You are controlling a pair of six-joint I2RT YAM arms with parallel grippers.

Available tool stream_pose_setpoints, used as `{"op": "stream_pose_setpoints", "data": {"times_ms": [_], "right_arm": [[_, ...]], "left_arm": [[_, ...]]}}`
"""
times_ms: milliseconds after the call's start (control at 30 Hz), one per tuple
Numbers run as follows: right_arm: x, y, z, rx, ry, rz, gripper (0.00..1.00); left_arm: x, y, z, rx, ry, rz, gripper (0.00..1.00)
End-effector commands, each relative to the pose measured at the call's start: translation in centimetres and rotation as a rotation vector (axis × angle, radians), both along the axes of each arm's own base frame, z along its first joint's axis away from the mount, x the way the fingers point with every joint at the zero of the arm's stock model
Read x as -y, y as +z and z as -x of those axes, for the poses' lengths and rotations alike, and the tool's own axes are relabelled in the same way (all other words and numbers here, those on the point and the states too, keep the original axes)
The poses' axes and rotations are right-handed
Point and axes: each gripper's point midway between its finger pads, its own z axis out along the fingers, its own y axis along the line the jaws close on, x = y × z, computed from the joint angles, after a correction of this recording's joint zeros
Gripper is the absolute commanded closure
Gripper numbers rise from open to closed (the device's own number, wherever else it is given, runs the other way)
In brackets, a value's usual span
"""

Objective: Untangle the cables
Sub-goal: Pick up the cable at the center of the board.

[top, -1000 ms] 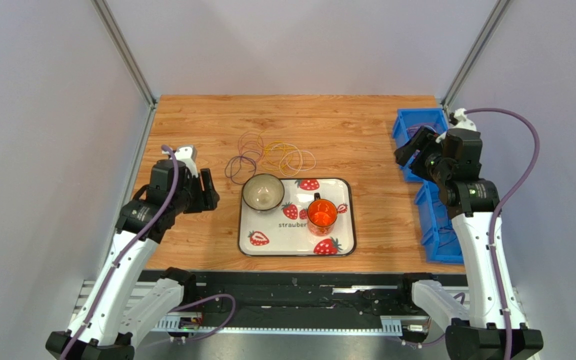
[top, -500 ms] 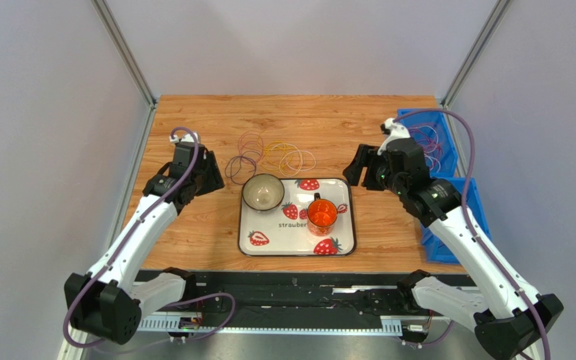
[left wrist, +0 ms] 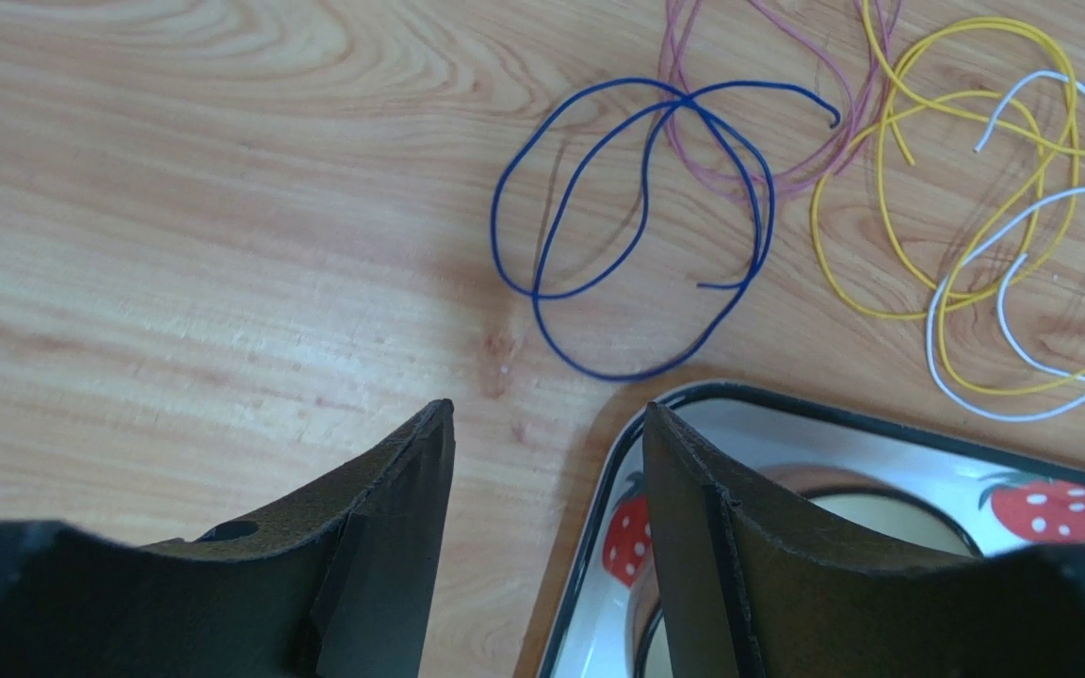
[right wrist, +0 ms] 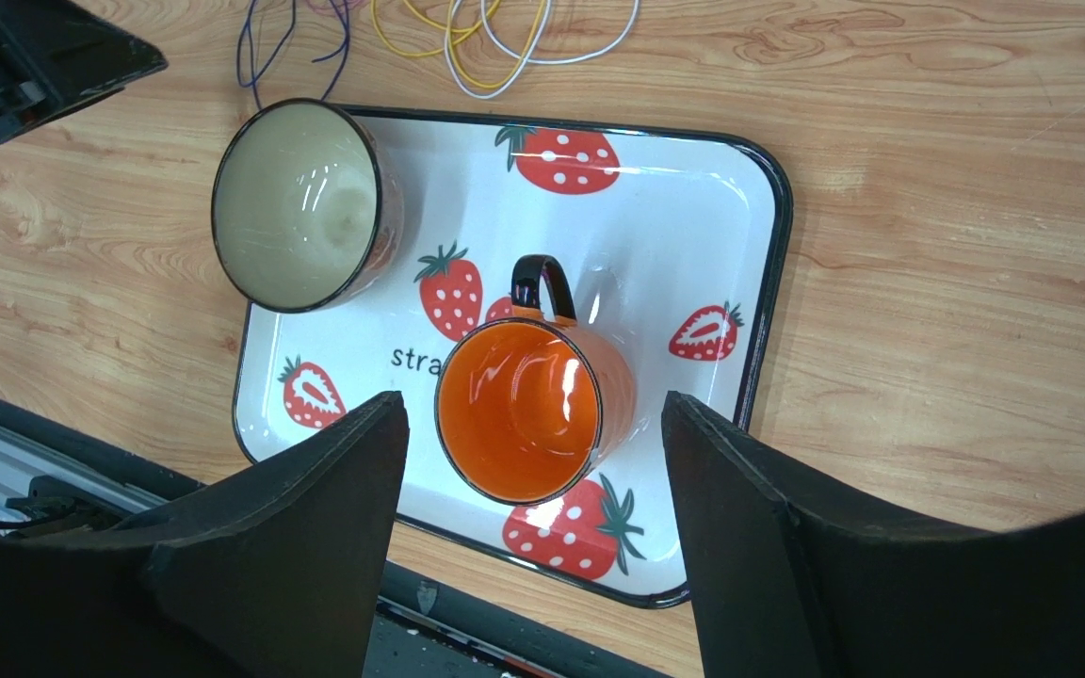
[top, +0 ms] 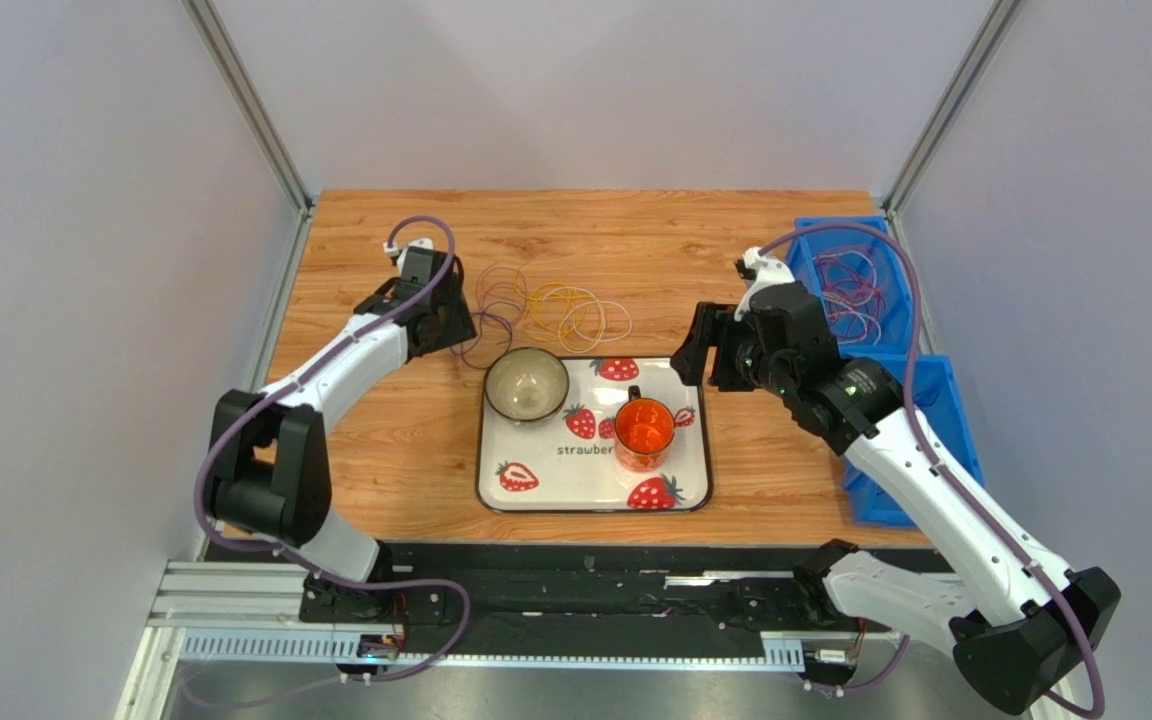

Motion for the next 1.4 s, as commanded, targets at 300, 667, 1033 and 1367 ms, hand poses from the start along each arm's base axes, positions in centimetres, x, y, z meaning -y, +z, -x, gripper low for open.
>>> {"op": "stream_pose_setpoints", "data": {"times_ms": [300,667,1033,1367], "right_arm": [[0.0,0.5,0.4,0.038,0.027,-0.007,0.29],[0.0,0.0,0.2,0.038,0.023,0.003,0.3],[0.1,-0.3,0.1,0.033,0.021,0.017,0.29],[0.1,-0.4,-0.2,0.034,0.018,0.021,0.3]], "left_arm": [[0.1,-2.6,-6.6,-0.02,-0.047,0.028,0.42],[1.2,-5.0,-7.9,-0.076,-0.084,0.054,0.46],[1.2,-6.4,-8.3,-0.113,-0.074,0.049,0.47],[1.5,-6.4,-8.3,-0.124,-0.05,0.082,0.54]]}}
